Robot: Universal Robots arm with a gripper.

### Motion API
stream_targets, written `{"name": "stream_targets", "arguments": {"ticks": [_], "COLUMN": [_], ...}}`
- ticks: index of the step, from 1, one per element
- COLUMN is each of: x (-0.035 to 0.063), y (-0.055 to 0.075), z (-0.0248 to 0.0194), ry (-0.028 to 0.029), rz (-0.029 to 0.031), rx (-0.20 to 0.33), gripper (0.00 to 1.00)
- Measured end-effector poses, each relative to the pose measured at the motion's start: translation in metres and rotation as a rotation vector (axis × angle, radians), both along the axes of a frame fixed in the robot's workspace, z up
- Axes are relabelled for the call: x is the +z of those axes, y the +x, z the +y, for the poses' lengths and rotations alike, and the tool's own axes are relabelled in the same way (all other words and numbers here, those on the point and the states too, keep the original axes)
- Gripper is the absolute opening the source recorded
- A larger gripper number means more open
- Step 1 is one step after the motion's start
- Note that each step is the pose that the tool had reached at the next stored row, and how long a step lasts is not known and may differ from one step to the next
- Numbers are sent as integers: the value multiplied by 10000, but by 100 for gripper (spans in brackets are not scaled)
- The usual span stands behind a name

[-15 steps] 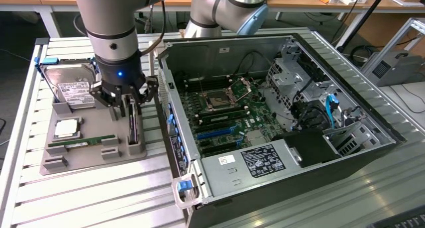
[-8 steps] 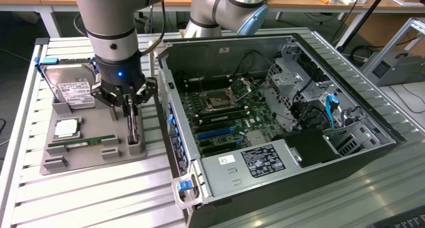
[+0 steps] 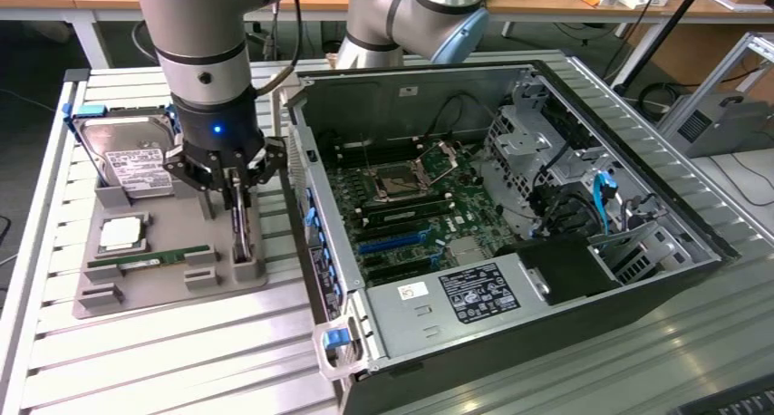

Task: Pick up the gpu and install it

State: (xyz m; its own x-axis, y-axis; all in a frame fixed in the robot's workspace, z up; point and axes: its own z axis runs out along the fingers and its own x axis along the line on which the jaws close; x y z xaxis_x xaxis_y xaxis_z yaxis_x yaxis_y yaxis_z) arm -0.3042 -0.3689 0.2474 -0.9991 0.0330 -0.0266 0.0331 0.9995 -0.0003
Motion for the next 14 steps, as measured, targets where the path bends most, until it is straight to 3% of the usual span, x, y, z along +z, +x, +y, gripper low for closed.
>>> {"name": "stream_targets", "arguments": {"ticks": [14], "x": [35], "y": [0], "z": [0], "ry": [0], "rz": [0], "rx": [0], "gripper": [27]}}
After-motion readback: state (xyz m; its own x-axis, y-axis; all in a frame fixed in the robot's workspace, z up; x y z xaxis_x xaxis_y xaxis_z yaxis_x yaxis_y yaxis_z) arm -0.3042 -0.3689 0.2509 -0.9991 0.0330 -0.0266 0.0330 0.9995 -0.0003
